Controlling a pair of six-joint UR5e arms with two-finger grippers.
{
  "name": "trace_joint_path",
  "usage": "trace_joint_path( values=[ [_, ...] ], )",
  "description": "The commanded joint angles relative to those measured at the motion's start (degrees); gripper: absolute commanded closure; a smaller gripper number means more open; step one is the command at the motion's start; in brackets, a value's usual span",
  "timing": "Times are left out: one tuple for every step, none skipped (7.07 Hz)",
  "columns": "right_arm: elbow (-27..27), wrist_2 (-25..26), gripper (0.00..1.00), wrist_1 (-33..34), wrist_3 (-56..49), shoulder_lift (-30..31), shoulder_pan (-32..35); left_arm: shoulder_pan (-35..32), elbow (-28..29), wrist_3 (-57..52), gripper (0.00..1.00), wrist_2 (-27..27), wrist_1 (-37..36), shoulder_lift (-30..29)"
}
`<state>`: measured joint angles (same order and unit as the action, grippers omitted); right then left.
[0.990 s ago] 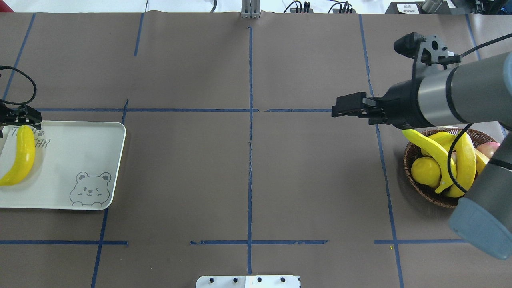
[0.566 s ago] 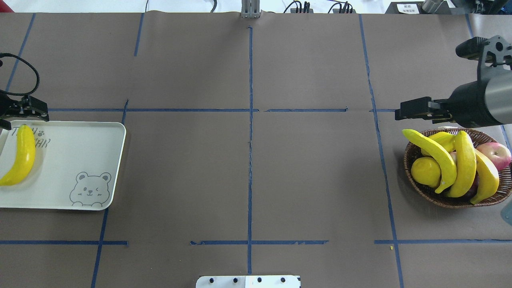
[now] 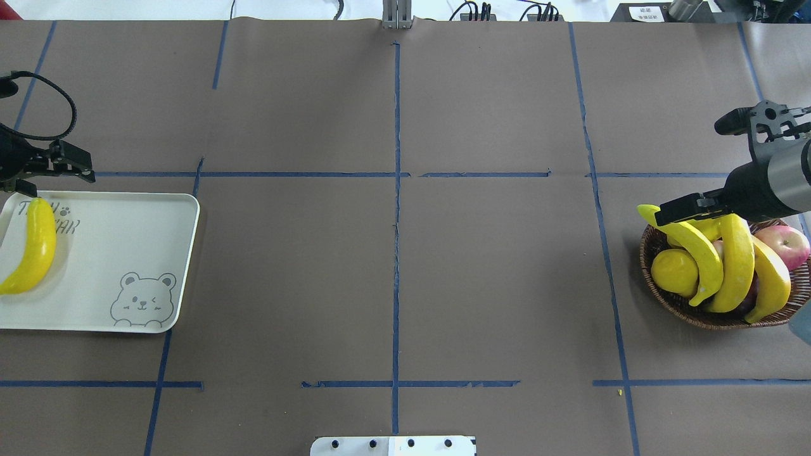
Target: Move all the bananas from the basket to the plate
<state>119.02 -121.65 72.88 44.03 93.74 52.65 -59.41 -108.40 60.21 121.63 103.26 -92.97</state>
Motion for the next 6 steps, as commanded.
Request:
trace_joint_path(
  values=[
    [-5.0, -1.9, 0.00, -2.1, -2.5, 0.2, 0.0, 0.1, -0.1, 0.2, 0.00, 0.0, 0.0, -0.2],
    [-6.3, -2.0, 0.00, -2.1, -3.8, 0.2, 0.0, 0.1, -0.1, 0.2, 0.00, 0.0, 0.1, -0.2],
    [-7.4, -2.1, 0.00, -2.0, -6.0, 0.3, 0.0, 0.1, -0.1, 0.2, 0.00, 0.1, 0.1, -0.2],
    [-8.5, -2.1, 0.00, -2.0, -7.8, 0.4, 0.1, 0.0, -0.1, 0.2, 0.00, 0.1, 0.1, -0.1],
    [-8.8, -2.0, 0.01, -1.5, -7.8, 0.6, 0.1, 0.0, -0.1, 0.2, 0.00, 0.1, 0.1, -0.1],
    [-10.3, -2.1, 0.01, -1.6, -7.8, 0.6, 0.0, 0.1, -0.1, 0.2, 0.00, 0.1, 0.1, -0.1]
  ],
)
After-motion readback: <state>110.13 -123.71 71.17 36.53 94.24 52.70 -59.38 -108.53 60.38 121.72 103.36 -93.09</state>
